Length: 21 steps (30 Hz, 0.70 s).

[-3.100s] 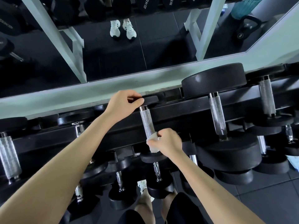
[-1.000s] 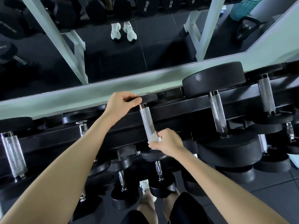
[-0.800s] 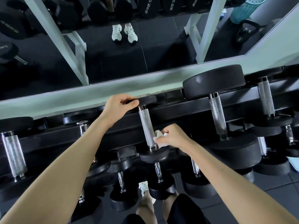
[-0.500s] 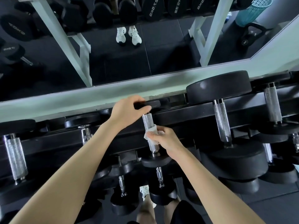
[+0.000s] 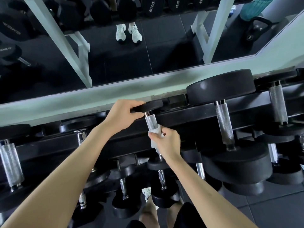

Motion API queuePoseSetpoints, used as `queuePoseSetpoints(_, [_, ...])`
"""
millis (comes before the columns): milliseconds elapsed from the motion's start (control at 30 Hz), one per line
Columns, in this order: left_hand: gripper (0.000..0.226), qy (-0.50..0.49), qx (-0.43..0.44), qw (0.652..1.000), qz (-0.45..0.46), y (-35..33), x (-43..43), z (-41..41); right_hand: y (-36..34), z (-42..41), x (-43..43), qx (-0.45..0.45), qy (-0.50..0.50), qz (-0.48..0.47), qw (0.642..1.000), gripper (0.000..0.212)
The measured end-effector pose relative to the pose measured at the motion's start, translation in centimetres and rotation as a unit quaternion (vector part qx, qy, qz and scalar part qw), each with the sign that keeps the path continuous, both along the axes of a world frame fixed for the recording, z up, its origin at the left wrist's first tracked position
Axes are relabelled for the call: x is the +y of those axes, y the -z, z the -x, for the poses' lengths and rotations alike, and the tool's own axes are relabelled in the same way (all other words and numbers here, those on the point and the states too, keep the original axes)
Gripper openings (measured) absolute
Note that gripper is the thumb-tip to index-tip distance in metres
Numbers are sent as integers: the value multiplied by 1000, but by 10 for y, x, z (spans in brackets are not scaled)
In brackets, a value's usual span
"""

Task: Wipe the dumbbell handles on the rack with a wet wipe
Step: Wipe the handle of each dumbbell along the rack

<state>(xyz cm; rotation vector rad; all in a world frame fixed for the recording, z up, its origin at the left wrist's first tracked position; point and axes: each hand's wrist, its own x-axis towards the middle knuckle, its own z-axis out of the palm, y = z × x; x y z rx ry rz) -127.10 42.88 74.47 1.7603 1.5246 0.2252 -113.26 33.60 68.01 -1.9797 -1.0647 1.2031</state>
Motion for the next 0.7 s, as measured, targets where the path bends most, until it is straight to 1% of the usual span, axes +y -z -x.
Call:
queuePoseSetpoints(67, [41, -1, 10, 1000, 5, 3, -4, 9, -3, 12, 8, -6, 1, -9, 1000, 24])
queuePoseSetpoints(133, [39, -40, 0, 999, 2, 7, -11, 17, -10, 26, 28, -1, 4, -6, 1000, 23])
queuePoseSetpoints(200, [36, -83, -21, 996, -6, 10, -15, 19, -15, 35, 47, -5, 14, 13, 1000, 29])
queuePoseSetpoints(233, [35, -93, -28, 995, -9, 11, -15, 18, -15, 37, 49, 4, 19, 11, 1000, 28])
queuePoseSetpoints(300, [34, -99, -35, 994, -6, 11, -15, 15, -13, 32, 38, 53, 26, -7, 998, 17])
queuePoseSetpoints(367, [34, -96, -35, 995, -3, 11, -12, 14, -9, 21, 17, 79, 10, -5, 997, 12])
queuePoseSetpoints(433, [35, -94, -36, 995, 5, 11, -11, 15, -5, 13, 1, 66, -16, 25, 997, 12])
queuePoseSetpoints(533, [35, -104, -42, 994, 9, 11, -11, 14, -4, 9, 8, 49, -19, 74, 996, 19])
queuePoseSetpoints(633, [36, -99, -35, 994, -2, 12, -11, 11, -8, 13, 33, 44, -17, 78, 996, 25])
queuePoseSetpoints(700, [36, -100, -36, 994, -5, 13, -10, 9, -10, 15, 44, 42, -13, 67, 997, 24])
